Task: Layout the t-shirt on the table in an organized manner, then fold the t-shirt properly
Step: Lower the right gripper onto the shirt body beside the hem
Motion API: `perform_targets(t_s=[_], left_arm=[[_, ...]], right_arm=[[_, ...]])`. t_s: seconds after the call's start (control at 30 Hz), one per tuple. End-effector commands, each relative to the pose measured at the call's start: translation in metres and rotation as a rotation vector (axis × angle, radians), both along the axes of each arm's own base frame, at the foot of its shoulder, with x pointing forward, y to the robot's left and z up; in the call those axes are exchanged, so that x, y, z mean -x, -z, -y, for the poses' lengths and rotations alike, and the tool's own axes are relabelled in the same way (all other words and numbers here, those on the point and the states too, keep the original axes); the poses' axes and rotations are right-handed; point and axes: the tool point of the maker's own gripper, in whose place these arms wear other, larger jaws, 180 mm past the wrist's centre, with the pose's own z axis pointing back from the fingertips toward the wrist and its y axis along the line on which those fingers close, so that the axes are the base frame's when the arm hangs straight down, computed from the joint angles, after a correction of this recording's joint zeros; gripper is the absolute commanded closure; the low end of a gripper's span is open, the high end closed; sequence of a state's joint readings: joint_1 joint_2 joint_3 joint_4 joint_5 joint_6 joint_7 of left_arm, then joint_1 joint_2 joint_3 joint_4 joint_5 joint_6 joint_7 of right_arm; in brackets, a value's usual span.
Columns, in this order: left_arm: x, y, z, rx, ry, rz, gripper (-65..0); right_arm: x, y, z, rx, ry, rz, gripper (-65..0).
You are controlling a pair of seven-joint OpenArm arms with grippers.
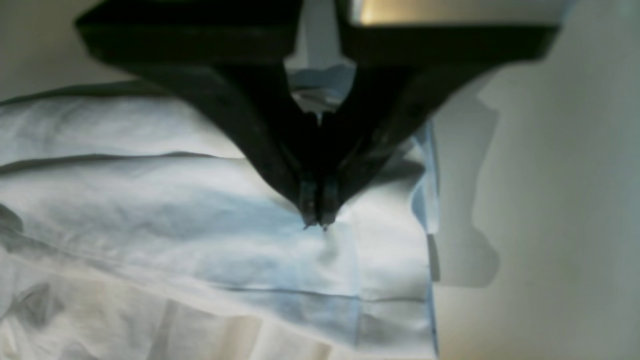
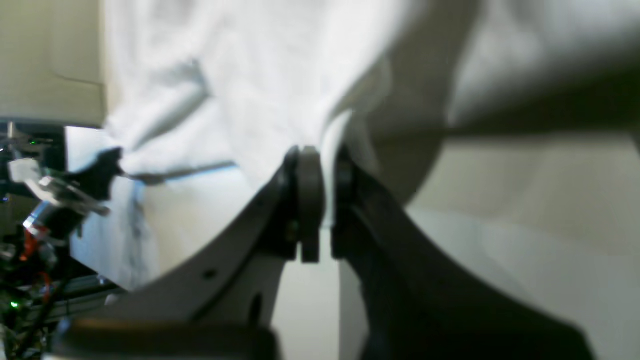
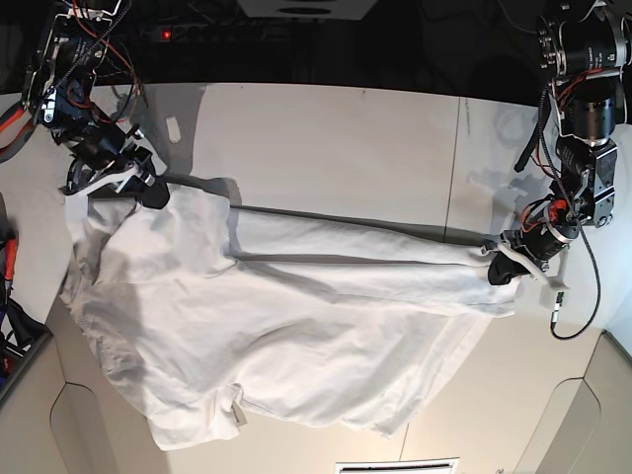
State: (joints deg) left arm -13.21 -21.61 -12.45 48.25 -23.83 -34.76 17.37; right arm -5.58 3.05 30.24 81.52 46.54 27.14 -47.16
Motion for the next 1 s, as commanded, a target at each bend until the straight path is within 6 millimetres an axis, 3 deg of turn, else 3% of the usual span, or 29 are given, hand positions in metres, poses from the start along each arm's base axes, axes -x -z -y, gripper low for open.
perform_targets(t_s=[0.0, 0.27, 0.47, 0.6, 0.7, 0.77, 0.97], left_arm=[[-0.013, -0.02, -0.008, -0.004, -0.003, 0.059, 0.0], [-0.013, -0.02, -0.008, -0.004, -0.003, 0.059, 0.0], [-0.013, -0.02, -0.008, -0.004, -0.003, 0.059, 0.0], [-0.013, -0.02, -0.008, -0.004, -0.003, 0.059, 0.0], [-0.013, -0.02, -0.007, -0.002, 0.001, 0.06, 0.0], [-0.013, -0.02, -0.006, -0.001, 0.004, 0.061, 0.0], [-0.014, -0.023, -0.006, 0.02, -0.007, 0.071, 0.0]], right_arm=[[-0.022, -0.023, 0.004, 0.002, 0.006, 0.092, 0.0], [-0.097, -0.084, 0.007, 0.059, 0.005, 0.287, 0.0], [-0.134, -0.107, -0.009, 0.22, -0.059, 0.372, 0.0], [-0.145, -0.105, -0.023, 0.328, -0.108, 0.401, -0.1], [-0.149, -0.096, -0.029, 0.395, -0.126, 0.406, -20.3], [-0.151, -0.089, -0.03, 0.436, -0.121, 0.405, -26.4], [-0.164, -0.066, -0.034, 0.428, -0.12, 0.345, -26.9]])
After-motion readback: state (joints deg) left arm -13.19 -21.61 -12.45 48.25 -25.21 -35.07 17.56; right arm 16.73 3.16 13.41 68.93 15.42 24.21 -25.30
